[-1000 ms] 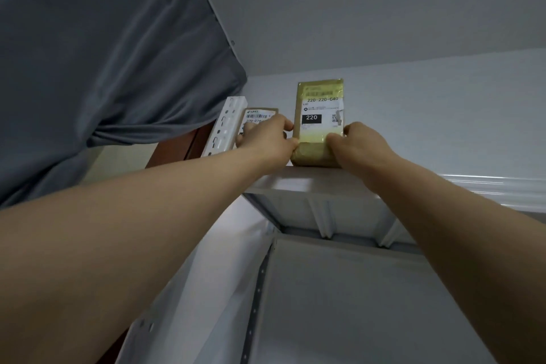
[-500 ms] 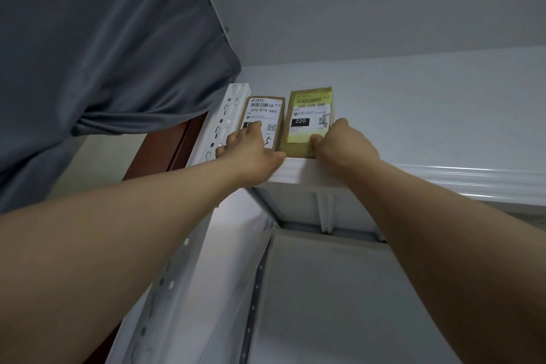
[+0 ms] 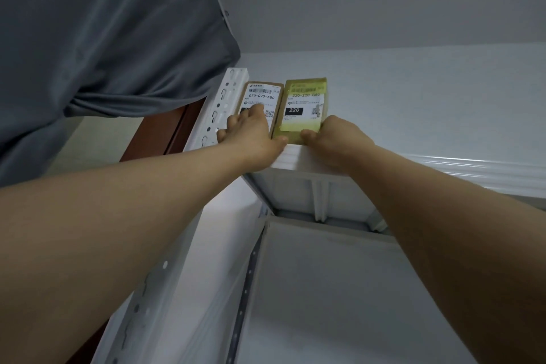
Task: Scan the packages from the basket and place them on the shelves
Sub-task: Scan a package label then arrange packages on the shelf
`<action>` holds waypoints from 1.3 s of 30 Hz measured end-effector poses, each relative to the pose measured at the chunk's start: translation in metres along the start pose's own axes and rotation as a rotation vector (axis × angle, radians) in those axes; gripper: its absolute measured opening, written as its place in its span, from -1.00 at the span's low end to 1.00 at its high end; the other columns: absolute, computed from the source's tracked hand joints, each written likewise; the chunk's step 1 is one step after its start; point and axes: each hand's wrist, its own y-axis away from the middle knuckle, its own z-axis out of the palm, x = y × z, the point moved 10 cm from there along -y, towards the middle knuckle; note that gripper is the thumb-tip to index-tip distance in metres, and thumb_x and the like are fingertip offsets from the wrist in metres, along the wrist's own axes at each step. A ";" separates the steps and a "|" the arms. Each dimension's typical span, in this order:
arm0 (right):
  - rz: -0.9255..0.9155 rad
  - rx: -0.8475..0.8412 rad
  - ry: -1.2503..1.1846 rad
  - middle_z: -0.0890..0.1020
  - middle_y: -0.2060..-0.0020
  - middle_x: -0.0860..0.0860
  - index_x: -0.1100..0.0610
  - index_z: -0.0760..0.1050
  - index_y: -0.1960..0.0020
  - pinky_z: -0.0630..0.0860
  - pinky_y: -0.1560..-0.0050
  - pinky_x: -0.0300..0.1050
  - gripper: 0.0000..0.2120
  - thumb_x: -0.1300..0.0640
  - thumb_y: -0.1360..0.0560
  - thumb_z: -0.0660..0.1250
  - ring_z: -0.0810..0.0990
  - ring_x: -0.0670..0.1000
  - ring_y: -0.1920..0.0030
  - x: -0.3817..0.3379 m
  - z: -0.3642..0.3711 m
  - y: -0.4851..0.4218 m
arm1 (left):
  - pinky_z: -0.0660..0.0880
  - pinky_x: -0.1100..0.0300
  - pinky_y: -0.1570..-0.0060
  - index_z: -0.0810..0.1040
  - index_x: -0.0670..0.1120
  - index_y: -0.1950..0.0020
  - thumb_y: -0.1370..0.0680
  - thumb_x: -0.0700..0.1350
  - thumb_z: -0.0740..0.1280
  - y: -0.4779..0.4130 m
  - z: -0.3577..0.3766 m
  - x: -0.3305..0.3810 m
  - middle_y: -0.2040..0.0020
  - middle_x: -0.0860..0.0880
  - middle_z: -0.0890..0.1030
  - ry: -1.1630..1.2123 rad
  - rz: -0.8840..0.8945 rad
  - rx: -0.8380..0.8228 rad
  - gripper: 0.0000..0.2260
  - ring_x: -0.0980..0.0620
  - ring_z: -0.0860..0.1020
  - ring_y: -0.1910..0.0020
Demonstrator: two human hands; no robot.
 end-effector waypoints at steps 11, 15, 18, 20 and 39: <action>-0.101 0.031 -0.056 0.55 -0.02 0.06 0.14 0.48 -0.14 0.43 -0.03 -0.04 -0.68 -0.10 -0.65 0.17 0.55 0.16 -0.12 0.037 -0.066 0.039 | 0.34 -0.11 -0.33 0.19 -0.03 -0.52 -0.54 0.13 0.38 0.037 -0.001 0.067 -0.45 -0.05 0.34 -0.019 -0.016 0.030 -0.35 -0.13 0.28 -0.41; -0.153 0.189 -0.088 0.65 -0.03 0.06 0.12 0.54 -0.14 0.47 -0.19 0.08 -0.75 0.01 -0.60 0.20 0.57 0.16 -0.09 0.073 -0.114 0.082 | 0.39 -0.14 -0.33 0.31 0.00 -0.48 -0.54 0.14 0.36 0.065 0.017 0.116 -0.38 -0.01 0.44 0.003 0.002 -0.035 -0.44 -0.12 0.33 -0.39; -0.155 0.194 -0.089 0.64 0.05 0.02 0.10 0.55 -0.10 0.51 -0.12 0.07 -0.78 0.03 -0.57 0.22 0.58 0.12 -0.01 0.117 -0.137 0.113 | 0.44 -0.10 -0.28 0.52 0.06 -0.25 -0.57 0.12 0.35 0.100 0.036 0.167 -0.14 0.06 0.58 -0.028 0.090 -0.123 -0.71 -0.05 0.50 -0.20; -0.139 0.171 -0.089 0.62 0.09 0.00 0.09 0.55 -0.09 0.51 -0.02 0.01 -0.79 0.02 -0.56 0.22 0.56 0.11 0.04 0.152 -0.147 0.130 | 0.43 -0.07 -0.25 0.56 0.09 -0.11 -0.57 0.10 0.33 0.126 0.051 0.200 -0.06 0.09 0.60 -0.138 0.152 -0.163 -0.83 -0.02 0.52 -0.13; 0.259 -0.309 0.134 0.70 0.10 0.15 0.22 0.62 -0.03 0.64 0.02 0.07 -0.71 0.02 -0.53 0.28 0.65 0.18 0.11 0.399 -0.197 0.391 | 0.39 0.14 0.12 0.55 -0.05 0.10 -0.55 -0.08 0.36 0.359 0.125 0.360 0.05 -0.07 0.63 -0.042 0.310 -0.499 -0.93 -0.12 0.55 0.05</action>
